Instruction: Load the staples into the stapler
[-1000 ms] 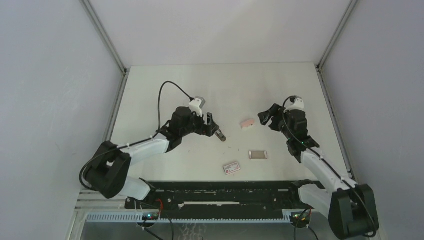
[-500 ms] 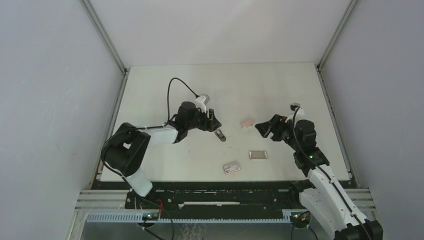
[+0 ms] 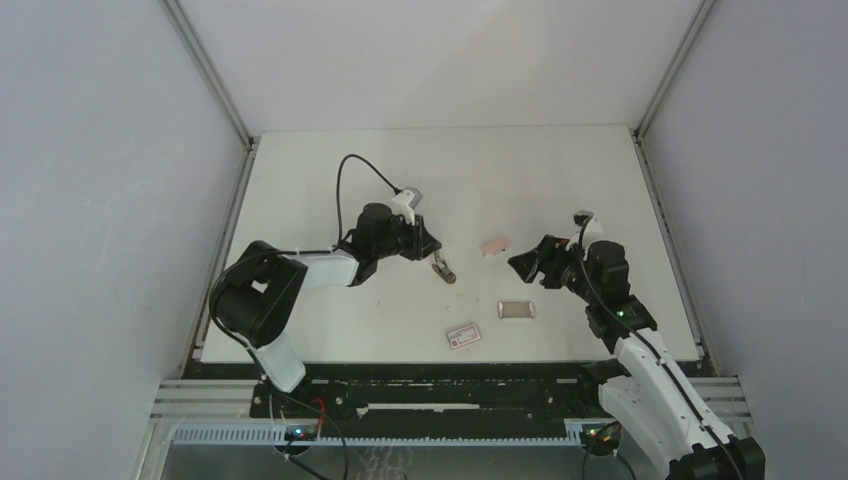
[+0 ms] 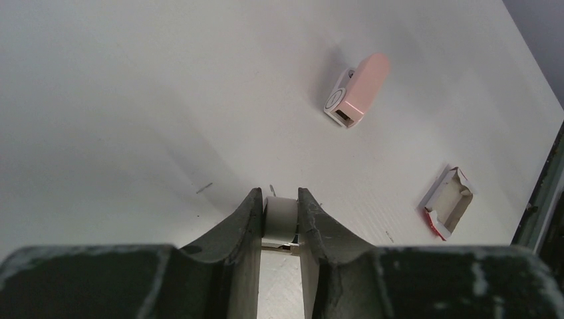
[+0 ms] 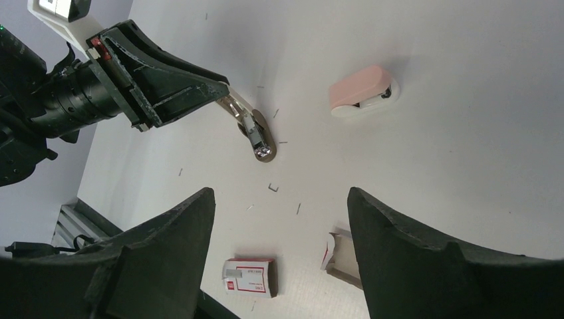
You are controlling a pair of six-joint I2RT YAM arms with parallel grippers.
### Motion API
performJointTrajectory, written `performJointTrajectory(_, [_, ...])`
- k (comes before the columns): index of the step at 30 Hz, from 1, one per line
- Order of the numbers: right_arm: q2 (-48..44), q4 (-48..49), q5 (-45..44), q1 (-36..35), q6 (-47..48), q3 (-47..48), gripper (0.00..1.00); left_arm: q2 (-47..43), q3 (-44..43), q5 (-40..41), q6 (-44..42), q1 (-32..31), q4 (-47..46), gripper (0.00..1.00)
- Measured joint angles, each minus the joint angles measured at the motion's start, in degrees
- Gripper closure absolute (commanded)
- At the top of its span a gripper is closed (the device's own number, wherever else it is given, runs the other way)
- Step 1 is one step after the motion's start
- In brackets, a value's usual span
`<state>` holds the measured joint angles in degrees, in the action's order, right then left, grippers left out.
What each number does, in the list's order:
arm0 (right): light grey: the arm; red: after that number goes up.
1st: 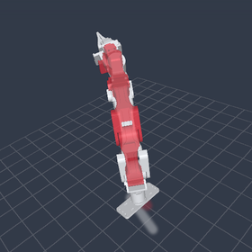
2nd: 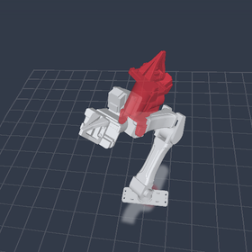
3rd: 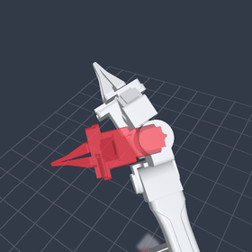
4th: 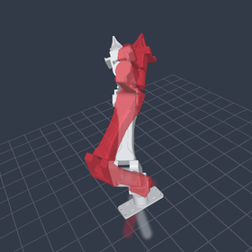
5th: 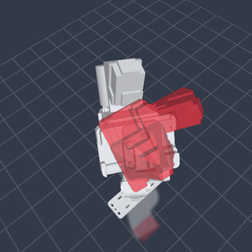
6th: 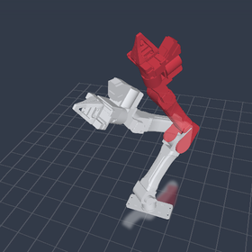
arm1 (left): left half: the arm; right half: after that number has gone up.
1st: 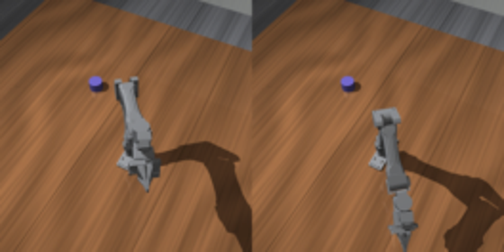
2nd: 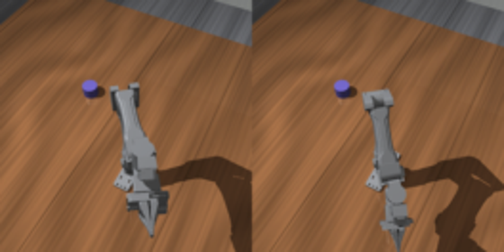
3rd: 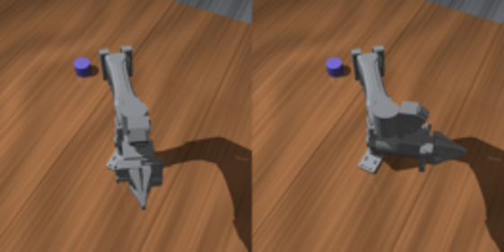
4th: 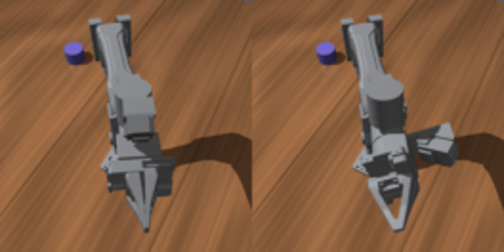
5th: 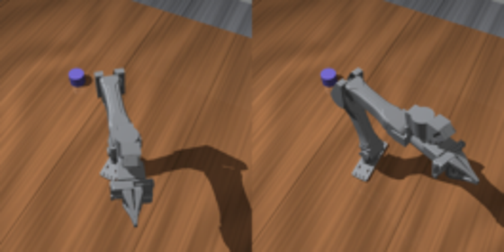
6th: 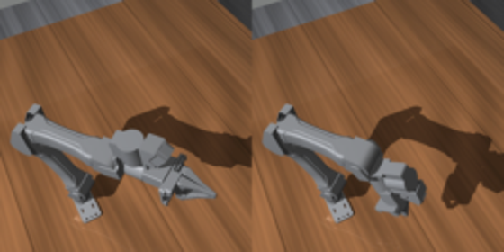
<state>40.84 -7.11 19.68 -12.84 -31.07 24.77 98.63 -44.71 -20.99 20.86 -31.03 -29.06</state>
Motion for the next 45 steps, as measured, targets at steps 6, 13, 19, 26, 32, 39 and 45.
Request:
performJointTrajectory(6, [-0.07,-0.11,0.22,-0.02,0.50,-0.22,0.29,-0.26,0.59,0.94,-0.46,-0.22,-0.46,0.82])
performJointTrajectory(13, [-0.42,-0.44,-1.92,-2.64,0.81,-0.31,0.29,-7.02,4.42,10.43,-4.37,-4.28,1.90,0.86])
performJointTrajectory(19, [1.57,0.61,-7.74,-11.06,0.59,-0.42,0.30,-13.03,5.88,21.14,-8.50,-10.32,6.56,0.86])
performJointTrajectory(26, [8.35,3.85,-13.77,-19.56,-0.48,-0.76,0.30,-14.27,6.36,31.32,-10.12,-15.56,11.19,0.86])
performJointTrajectory(32, [10.84,5.70,-17.44,-22.23,-1.99,-0.79,0.30,-13.66,6.25,38.91,-10.56,-19.87,13.97,0.86])
performJointTrajectory(39, [10.73,6.10,-20.55,-22.93,-2.64,-0.81,0.30,-10.71,3.28,48.28,-10.60,-24.96,16.68,0.77])
performJointTrajectory(45, [9.92,6.01,-22.05,-22.95,-2.80,-0.90,0.30,-7.69,-0.15,52.50,-9.49,-28.85,22.03,0.58])
